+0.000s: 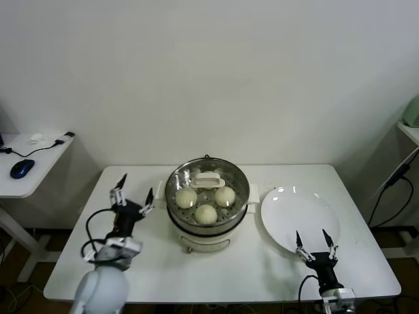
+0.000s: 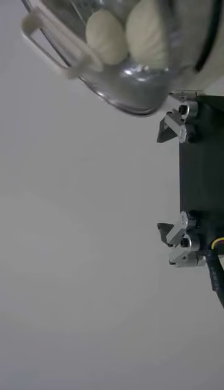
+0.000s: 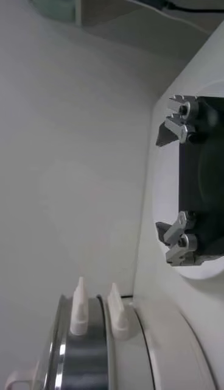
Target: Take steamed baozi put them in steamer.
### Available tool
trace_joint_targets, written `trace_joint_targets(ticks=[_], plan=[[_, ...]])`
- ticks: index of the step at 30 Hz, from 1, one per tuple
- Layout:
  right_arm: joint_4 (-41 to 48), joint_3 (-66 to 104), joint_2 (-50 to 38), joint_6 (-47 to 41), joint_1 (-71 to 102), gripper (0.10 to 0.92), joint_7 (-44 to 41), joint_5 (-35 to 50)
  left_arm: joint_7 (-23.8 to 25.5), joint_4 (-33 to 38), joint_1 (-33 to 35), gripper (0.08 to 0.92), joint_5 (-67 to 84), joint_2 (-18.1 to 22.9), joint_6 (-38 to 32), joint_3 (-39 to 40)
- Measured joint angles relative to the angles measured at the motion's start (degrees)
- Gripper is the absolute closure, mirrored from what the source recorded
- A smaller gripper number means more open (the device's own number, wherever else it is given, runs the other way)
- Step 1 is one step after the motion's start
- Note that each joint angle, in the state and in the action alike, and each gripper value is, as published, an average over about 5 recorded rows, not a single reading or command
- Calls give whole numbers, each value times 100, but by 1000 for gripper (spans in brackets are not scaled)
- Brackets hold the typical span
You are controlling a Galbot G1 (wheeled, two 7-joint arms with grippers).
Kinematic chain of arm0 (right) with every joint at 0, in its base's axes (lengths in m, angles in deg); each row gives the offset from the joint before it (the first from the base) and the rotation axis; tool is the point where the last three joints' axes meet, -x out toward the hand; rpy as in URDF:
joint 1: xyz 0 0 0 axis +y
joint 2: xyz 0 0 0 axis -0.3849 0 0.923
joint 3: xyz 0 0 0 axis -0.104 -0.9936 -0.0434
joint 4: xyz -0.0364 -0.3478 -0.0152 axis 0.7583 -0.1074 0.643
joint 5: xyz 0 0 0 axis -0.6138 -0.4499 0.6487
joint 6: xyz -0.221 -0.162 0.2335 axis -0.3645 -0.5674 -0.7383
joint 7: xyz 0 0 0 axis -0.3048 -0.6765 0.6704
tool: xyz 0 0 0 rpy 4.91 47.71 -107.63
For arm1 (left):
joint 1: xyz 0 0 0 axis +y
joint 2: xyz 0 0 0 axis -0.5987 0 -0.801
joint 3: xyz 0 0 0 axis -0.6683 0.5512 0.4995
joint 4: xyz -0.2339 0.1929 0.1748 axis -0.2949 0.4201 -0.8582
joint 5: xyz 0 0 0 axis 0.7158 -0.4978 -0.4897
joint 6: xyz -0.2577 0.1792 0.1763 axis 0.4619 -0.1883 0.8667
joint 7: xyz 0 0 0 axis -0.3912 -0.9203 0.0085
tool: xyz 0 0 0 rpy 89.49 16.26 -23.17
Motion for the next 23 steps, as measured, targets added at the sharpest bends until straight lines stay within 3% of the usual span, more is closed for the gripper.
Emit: trace_joint_targets(ticks=[9,23], plan=[[156,-52,48,67,-62,203,-6,-17,-153,-649,593,177,2351,-115,-1030,-537],[262,-89,31,56,-155,203,-3,4,-210,-1108,898,177,3527,-26,-1651,-747]])
